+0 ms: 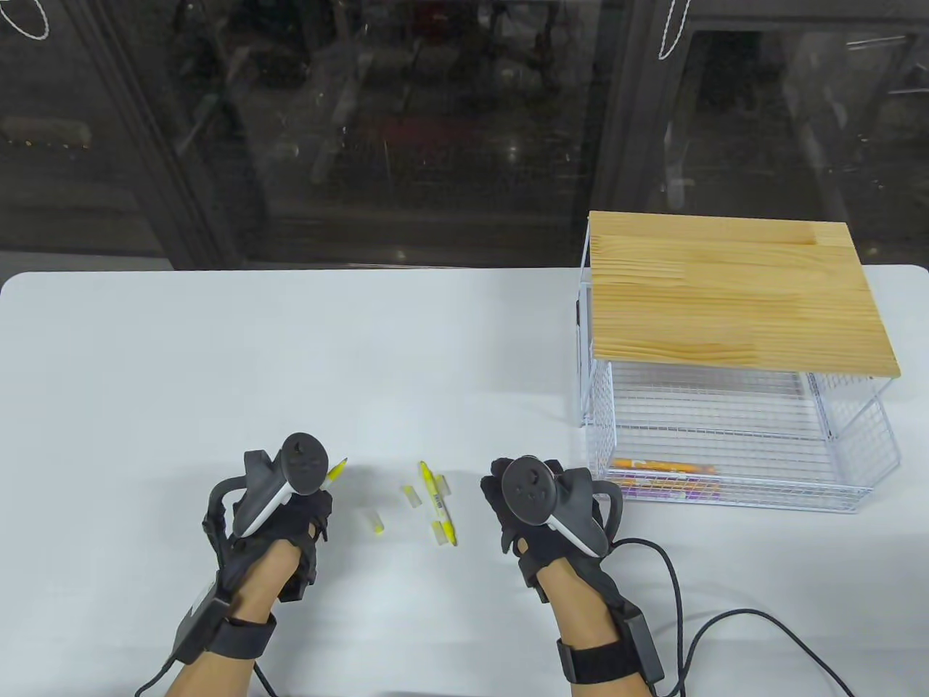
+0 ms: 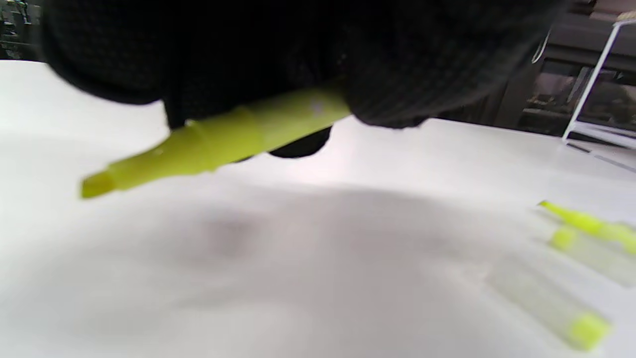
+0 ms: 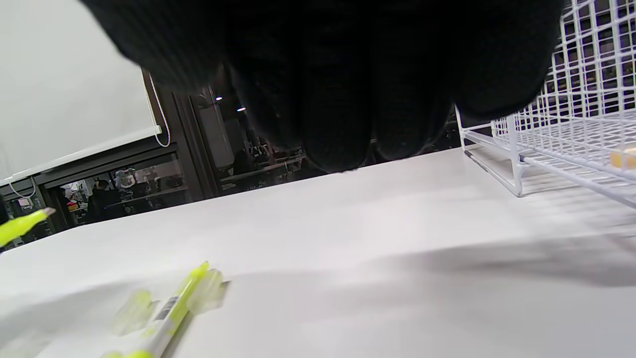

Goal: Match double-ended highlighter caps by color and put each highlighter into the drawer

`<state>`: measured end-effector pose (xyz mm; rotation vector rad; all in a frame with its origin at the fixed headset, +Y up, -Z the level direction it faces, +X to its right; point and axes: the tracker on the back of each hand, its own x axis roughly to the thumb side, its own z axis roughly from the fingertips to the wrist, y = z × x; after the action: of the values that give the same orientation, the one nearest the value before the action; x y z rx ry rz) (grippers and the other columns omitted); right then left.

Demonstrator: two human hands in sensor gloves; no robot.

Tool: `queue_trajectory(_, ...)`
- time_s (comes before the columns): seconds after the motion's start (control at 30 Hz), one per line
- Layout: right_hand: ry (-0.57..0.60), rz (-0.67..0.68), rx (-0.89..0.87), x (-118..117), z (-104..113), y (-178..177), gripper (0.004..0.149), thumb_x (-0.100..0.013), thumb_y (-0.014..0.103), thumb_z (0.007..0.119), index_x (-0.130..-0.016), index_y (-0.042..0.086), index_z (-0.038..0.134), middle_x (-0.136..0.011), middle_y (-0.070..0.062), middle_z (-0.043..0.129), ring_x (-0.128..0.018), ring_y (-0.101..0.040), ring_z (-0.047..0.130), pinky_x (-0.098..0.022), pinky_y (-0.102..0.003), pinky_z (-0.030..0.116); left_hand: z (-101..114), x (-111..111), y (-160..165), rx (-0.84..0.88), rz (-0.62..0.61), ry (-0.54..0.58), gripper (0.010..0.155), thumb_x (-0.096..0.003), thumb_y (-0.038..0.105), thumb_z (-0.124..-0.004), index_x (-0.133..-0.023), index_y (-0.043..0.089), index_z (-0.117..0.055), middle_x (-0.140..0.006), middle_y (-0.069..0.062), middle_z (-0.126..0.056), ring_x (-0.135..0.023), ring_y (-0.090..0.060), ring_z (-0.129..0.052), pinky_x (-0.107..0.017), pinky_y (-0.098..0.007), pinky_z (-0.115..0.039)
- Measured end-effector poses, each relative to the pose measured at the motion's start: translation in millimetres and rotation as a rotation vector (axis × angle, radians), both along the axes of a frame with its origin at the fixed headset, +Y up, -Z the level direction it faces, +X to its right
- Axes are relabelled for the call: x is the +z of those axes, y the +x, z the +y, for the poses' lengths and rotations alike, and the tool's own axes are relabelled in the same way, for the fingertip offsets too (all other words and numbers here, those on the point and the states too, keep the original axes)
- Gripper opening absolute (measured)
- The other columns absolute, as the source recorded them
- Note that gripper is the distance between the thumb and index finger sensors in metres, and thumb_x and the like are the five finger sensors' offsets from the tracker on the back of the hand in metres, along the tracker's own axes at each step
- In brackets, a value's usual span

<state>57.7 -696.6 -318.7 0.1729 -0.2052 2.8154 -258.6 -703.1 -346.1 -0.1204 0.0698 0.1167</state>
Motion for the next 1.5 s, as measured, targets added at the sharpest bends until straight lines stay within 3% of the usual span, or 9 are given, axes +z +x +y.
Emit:
queue_trajectory(0.2,-0.012,0.016,0.000,1.0,-1.4,-1.4,0.049,-0.046,0.049,0.077,-0.083,0.022,0.093,-0.081,-0.009,0.098,-0.071,-0.042,0.094,-0.049,-0.053,0.080,3.7,9.7,8.7,0.020,-0.067,0.035,0.057,-0.0361,0.031,-0.089,-0.091,0.021,-0.078,-0.081,-0.003,-0.096,-0.060,-0.032,-0.099,-0.045,-0.055,-0.084)
queue_trajectory(0.37,-0.014,0.018,0.005,1.0,-2.0,-4.0,0.049,-0.046,0.049,0.077,-0.084,0.022,0.093,-0.081,-0.009,0.098,-0.072,-0.042,0.093,-0.050,-0.054,0.079,9.3,13.6,13.5,0.027,-0.112,0.117,0.054,-0.0353,0.033,-0.091,-0.088,0.023,-0.083,-0.079,-0.002,-0.098,-0.059,-0.032,-0.100,-0.044,-0.054,-0.085)
queue_trajectory(0.7,0.002,0.009,0.004,-1.5,0.6,-13.3,0.049,-0.046,0.048,0.078,-0.085,0.021,0.092,-0.080,-0.009,0.099,-0.074,-0.041,0.087,-0.052,-0.052,0.077,16.4,17.8,11.6,0.078,-0.136,0.135,0.053,-0.0355,0.034,-0.092,-0.087,0.023,-0.086,-0.078,-0.002,-0.099,-0.058,-0.033,-0.100,-0.041,-0.053,-0.086)
queue_trajectory(1.0,-0.050,-0.012,0.058,-29.4,0.7,-35.1,0.047,-0.045,0.045,0.081,-0.082,0.019,0.094,-0.073,-0.011,0.100,-0.061,-0.037,0.092,-0.045,-0.046,0.082,15.6,16.6,9.9,0.094,-0.152,0.125,0.052,-0.0357,0.033,-0.092,-0.087,0.024,-0.086,-0.079,-0.002,-0.099,-0.059,-0.033,-0.100,-0.041,-0.052,-0.086)
queue_trajectory(1.5,-0.192,-0.025,0.282,-71.7,-35.9,-89.3,0.041,-0.040,0.046,0.089,-0.075,0.026,0.096,-0.062,-0.002,0.099,-0.050,-0.029,0.093,-0.034,-0.040,0.083,15.0,17.0,9.7,0.096,-0.166,0.112,0.052,-0.0359,0.033,-0.092,-0.087,0.023,-0.085,-0.079,-0.002,-0.099,-0.059,-0.033,-0.100,-0.040,-0.052,-0.086)
